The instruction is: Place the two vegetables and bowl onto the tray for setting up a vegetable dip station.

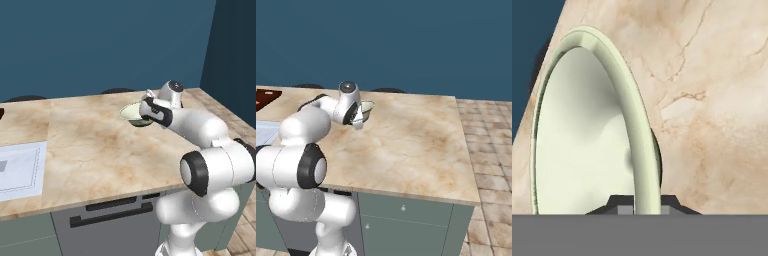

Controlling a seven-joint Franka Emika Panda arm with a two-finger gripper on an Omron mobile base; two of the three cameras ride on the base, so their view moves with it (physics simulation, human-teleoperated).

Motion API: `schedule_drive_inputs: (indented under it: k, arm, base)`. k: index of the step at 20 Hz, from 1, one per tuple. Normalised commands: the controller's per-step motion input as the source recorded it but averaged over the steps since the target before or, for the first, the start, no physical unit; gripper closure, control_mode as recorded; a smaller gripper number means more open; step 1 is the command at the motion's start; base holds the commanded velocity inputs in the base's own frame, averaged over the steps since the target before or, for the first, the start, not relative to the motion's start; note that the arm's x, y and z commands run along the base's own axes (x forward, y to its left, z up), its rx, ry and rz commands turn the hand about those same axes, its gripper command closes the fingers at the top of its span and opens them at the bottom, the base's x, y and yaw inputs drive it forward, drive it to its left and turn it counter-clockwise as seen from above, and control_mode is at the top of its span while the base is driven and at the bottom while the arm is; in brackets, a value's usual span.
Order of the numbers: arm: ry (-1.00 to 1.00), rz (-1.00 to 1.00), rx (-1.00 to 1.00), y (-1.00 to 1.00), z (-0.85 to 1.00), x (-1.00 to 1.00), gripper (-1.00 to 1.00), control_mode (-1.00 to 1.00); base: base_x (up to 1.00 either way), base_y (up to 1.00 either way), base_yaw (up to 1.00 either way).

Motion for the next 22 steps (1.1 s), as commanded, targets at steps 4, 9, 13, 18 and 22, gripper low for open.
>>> schedule_drive_inputs:
  k: [4, 9, 13, 18, 22]
  arm:
    - [-0.07, -0.11, 0.12, -0.17, 0.34, -0.42, 1.00, -1.00]
    - [-0.01, -0.08, 0.07, -0.11, 0.36, -0.48, 1.00, -1.00]
    - [-0.01, -0.04, 0.04, -0.18, 0.25, -0.75, 1.00, -1.00]
    - [0.00, -0.04, 0.00, -0.09, 0.12, -0.75, 1.00, -1.00]
    - [0.00, -0.02, 0.00, -0.10, 0.08, -0.74, 1.00, -1.00]
  base:
    - [0.00, 0.00, 0.00]
    - [0.00, 0.00, 0.00]
    - [0.00, 0.00, 0.00]
    - [0.00, 0.00, 0.00]
    - [0.00, 0.00, 0.00]
